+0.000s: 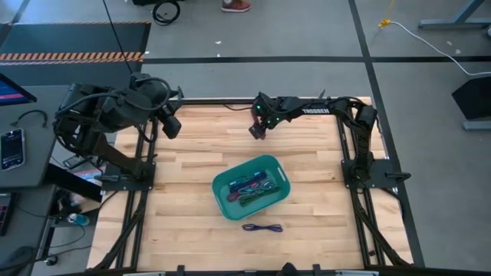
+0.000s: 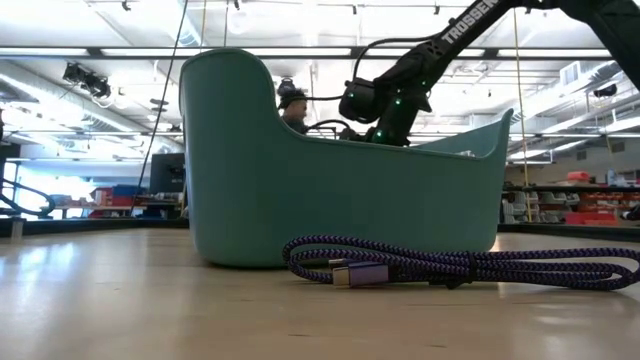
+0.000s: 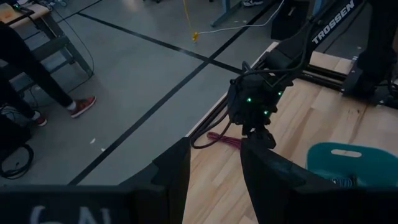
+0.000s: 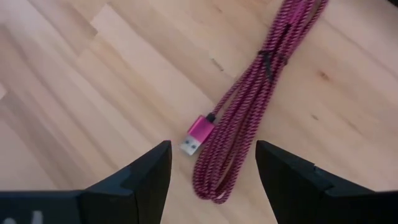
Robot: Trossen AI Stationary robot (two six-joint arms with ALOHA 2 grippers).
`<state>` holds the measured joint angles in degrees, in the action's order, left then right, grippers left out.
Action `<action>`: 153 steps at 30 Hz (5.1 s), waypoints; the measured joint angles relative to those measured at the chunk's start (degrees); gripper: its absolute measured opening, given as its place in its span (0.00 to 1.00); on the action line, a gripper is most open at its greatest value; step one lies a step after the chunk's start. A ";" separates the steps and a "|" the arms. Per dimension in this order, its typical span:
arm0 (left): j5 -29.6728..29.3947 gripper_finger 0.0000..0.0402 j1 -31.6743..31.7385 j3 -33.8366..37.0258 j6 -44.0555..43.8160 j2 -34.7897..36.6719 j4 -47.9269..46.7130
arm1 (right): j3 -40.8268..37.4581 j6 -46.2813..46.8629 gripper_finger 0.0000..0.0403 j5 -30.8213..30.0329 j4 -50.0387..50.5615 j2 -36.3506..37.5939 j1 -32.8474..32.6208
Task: Pick and place USB-C Cables
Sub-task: Put the pink charger cable into the blue bin
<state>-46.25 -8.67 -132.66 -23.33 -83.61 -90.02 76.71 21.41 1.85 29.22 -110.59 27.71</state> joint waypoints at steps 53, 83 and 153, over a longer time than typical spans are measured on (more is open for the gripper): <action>-0.01 0.37 0.06 -0.02 0.00 -0.02 0.00 | 8.69 -0.81 0.57 13.63 4.87 -3.86 1.04; -0.03 0.37 0.24 -0.02 0.44 -0.02 0.01 | 11.55 -2.11 0.57 6.45 13.62 -12.96 1.71; 0.01 0.37 0.00 -0.02 0.00 -0.02 0.00 | 36.26 -26.08 0.04 4.81 52.85 -3.65 -35.20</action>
<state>-46.24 -8.67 -132.68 -23.33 -83.64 -90.02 112.97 -4.66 6.65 82.06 -114.24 -7.49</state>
